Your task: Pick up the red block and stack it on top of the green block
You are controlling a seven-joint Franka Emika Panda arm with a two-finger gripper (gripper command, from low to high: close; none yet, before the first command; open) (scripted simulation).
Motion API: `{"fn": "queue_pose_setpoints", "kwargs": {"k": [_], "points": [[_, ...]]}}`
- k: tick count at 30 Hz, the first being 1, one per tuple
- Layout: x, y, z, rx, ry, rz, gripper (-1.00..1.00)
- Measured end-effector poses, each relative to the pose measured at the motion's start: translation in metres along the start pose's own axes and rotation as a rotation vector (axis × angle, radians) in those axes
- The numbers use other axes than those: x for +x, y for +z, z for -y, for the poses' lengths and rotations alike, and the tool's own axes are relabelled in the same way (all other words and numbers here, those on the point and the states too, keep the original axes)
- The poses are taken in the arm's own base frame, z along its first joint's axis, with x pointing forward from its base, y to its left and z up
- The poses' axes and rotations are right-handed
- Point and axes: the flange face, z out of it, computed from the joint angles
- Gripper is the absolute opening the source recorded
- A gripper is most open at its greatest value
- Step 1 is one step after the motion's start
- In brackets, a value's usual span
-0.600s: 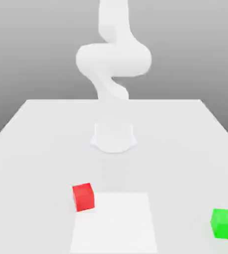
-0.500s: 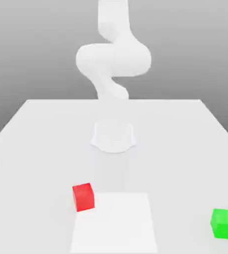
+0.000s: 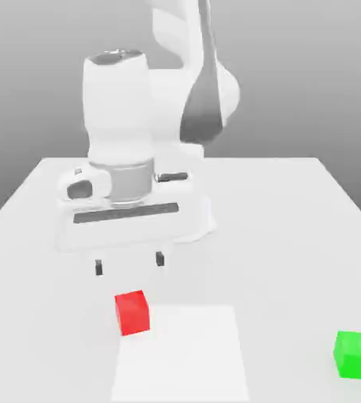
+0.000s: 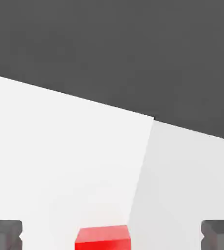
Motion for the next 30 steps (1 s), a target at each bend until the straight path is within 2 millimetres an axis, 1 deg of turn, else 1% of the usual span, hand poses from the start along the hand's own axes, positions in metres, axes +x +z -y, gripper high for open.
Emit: {"fn": "queue_pose_setpoints", "kwargs": {"k": [3, 10, 11, 17, 19, 24, 28, 29, 30], "points": [[-0.004, 0.024, -0.006, -0.012, -0.009, 0.014, 0.00], [-0.008, 0.069, -0.006, -0.015, -0.014, 0.020, 0.00], [-0.009, 0.074, -0.006, -0.015, -0.013, 0.021, -1.00], [-0.010, 0.076, -0.006, -0.015, -0.012, 0.023, -1.00], [-0.008, 0.069, -0.006, -0.015, -0.014, 0.021, -1.00], [-0.004, 0.038, -0.005, -0.014, -0.016, 0.017, -1.00], [-0.006, 0.016, -0.006, -0.014, -0.009, 0.020, -1.00], [-0.007, 0.012, -0.004, -0.015, -0.019, 0.022, -1.00], [-0.005, 0.008, 0.014, -0.019, -0.084, 0.021, -1.00]]}}
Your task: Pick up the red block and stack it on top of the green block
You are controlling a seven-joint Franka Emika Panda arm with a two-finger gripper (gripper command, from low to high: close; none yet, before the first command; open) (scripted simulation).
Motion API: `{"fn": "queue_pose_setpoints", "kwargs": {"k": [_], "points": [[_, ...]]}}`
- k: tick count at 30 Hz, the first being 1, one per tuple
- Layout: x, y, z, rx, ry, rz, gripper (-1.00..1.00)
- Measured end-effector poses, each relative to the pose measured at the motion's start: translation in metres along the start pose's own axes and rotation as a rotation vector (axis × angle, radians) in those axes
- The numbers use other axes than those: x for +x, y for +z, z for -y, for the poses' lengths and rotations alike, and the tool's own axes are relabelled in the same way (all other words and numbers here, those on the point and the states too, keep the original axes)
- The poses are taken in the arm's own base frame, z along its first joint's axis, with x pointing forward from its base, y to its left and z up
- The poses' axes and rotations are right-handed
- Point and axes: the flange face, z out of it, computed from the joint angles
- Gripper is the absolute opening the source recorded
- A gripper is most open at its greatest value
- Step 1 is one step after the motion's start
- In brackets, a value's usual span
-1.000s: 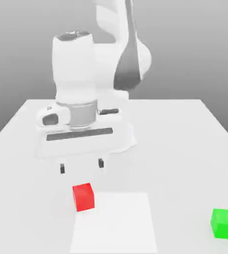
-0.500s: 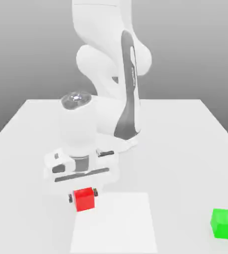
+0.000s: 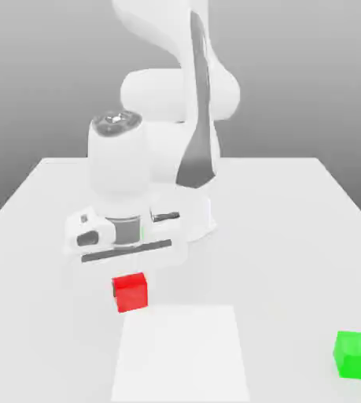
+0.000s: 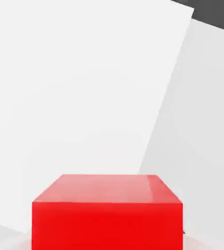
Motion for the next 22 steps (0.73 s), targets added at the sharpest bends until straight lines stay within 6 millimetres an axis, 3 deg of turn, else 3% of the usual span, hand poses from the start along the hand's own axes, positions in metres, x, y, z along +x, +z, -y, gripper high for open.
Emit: {"fn": "queue_pose_setpoints", "kwargs": {"k": [4, 6, 10, 14, 16, 18, 19, 22], "points": [[0.015, -0.013, 0.086, -0.018, -0.310, -0.009, -1.00], [0.012, -0.019, 0.139, -0.022, -0.483, -0.012, -1.00], [-0.010, -0.029, 0.240, -0.018, -0.807, -0.011, -1.00], [-0.054, -0.032, 0.328, 0.000, -1.092, -0.002, -1.00], [-0.064, -0.012, 0.343, 0.004, -1.141, 0.000, -1.00], [-0.066, 0.016, 0.347, 0.005, -1.153, 0.000, -1.00], [-0.067, 0.024, 0.347, 0.005, -1.155, 0.000, 1.00], [-0.067, 0.024, 0.347, 0.005, -1.155, 0.000, 1.00]]}}
